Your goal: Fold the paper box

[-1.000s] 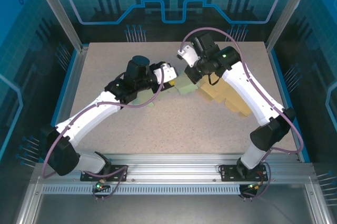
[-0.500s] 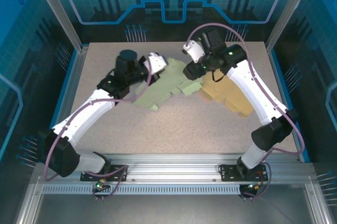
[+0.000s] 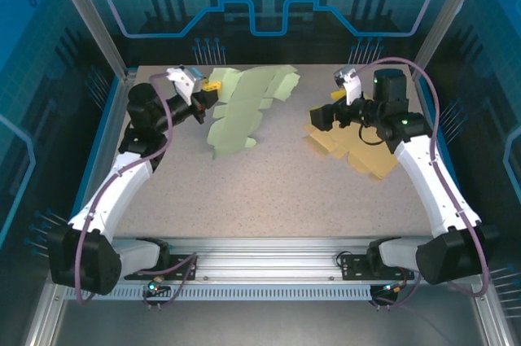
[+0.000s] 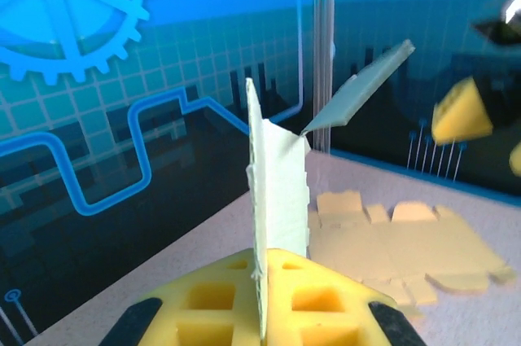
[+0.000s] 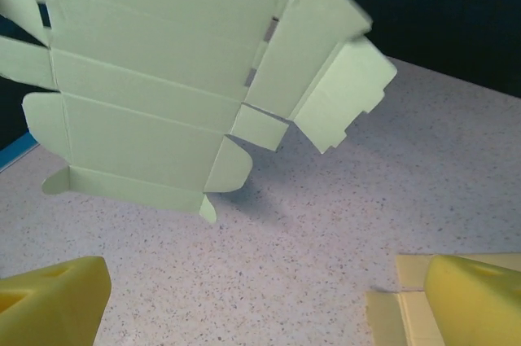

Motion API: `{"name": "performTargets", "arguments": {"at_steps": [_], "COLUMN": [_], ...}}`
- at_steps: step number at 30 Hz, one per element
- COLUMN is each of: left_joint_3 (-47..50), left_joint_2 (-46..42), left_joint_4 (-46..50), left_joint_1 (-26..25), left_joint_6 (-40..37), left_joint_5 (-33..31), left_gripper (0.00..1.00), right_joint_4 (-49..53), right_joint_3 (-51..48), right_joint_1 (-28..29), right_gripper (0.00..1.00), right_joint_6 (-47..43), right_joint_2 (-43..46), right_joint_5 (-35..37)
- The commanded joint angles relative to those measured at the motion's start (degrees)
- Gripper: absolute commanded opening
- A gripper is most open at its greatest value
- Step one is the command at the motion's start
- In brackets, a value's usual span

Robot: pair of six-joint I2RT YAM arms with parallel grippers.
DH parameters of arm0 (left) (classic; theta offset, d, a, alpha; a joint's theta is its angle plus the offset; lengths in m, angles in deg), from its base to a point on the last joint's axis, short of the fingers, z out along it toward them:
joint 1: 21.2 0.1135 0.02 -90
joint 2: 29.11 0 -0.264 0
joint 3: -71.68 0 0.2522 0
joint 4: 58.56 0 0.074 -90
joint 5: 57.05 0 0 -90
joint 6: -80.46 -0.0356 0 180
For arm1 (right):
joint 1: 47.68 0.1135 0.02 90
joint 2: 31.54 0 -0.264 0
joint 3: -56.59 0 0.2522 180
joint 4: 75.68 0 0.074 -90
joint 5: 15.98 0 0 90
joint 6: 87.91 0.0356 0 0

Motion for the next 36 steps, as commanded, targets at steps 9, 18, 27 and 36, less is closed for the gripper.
{"name": "performTargets", "arguments": {"at_steps": [9,18,27,36], "left_joint_3": [5.59,5.47,4.54,5.86], "left_joint_2": [1.21,4.81,5.25,3.69], "left_joint_4": [-31.01,-40.85,-45.32,-47.2], "left_joint_1": [4.17,4.6,4.99,4.97], "left_joint_6": [27.29,35.58,41.87,42.9], "left_joint_5": [6.45,8.45,13.21,13.83], "left_gripper": [0.0,0.0,0.0,0.0], "right_joint_4": [-29.88,-31.79,-31.74,-29.42], "right_joint_3": [-14.4,-12.99,-1.44,9.72], "right_joint_1": [-5.23,-4.08,-4.05,-1.3], "right_gripper": [1.0,0.99,0.9,0.82], "right_joint_6": [12.45,10.17,9.08,9.93], "right_joint_2": [5.59,5.22,-3.04,-13.04], "right_joint_5": [-14.3,-16.66,-21.38,-23.58]}}
